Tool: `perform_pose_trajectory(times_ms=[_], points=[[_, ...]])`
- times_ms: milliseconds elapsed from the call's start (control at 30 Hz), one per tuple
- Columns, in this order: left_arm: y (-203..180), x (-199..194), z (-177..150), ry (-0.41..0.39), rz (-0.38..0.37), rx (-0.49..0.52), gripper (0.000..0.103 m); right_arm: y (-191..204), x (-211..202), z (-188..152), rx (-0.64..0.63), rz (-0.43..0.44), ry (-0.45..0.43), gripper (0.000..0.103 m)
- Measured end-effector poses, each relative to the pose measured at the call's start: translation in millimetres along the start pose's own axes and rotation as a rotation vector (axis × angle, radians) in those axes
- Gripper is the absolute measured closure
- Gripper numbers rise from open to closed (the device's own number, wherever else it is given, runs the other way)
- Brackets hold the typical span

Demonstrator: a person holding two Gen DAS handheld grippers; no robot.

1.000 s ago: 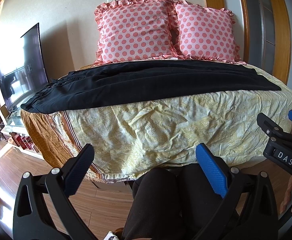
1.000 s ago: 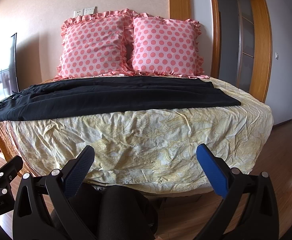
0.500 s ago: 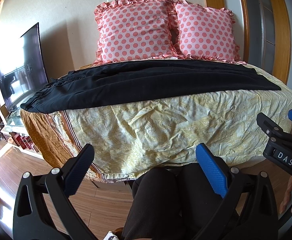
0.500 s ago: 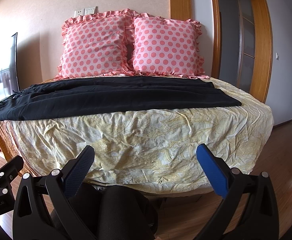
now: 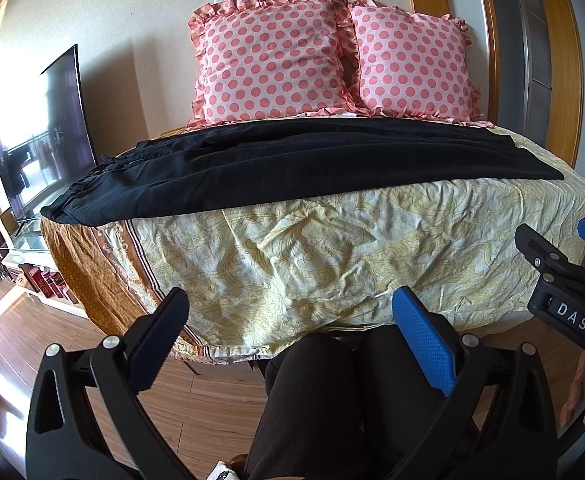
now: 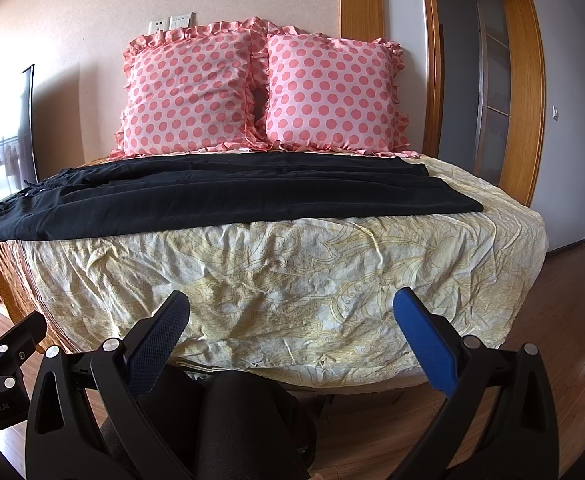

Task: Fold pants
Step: 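Lower both tools onto the black pants near the waistband and leg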

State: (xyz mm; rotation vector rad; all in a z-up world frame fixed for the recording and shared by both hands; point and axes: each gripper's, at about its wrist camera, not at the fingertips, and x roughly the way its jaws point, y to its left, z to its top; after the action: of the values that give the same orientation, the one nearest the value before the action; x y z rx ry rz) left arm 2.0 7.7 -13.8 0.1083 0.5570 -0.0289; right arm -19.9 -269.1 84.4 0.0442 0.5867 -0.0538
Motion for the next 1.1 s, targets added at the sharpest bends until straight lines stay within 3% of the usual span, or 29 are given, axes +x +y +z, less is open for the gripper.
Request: perform_pose_trajectory(times_ms=[233,433,767,867,967,1100], points=[[4.9,5.3,6.2,-0.008,0.008,0.013,0.002,-13.3,12.2,22.5,0.032,-0.022,-0.036,0.001],[19.2,33.6,40.0,0.028,-0.018,-0.028,0.002,-39.9,42.5,52.8,0.062,-0.020,-0.030,0.001],[56.5,91.0,163.6,-0.009,-0.003,-0.114,0.002,-82.6,127.2,143.9,-0.015,-0.046,-0.011,0.001],[69.0,128.4,202.8,0.030,-0.026,-0.150,0.002,-97.5,162.0,168.0,-0.040,-0.064,0.015,0.001],[78.4,169.7,232.9,0.067,-0.012,-0.166,0.002,-124.2,205.4,196.0,-0.020,0.017,0.077,0.001],[86.9,221.4,262.1,0.108,0.023,-0.140,0.002,-183.6,287.2,246.6,0.122,0.116,0.204,0.001]])
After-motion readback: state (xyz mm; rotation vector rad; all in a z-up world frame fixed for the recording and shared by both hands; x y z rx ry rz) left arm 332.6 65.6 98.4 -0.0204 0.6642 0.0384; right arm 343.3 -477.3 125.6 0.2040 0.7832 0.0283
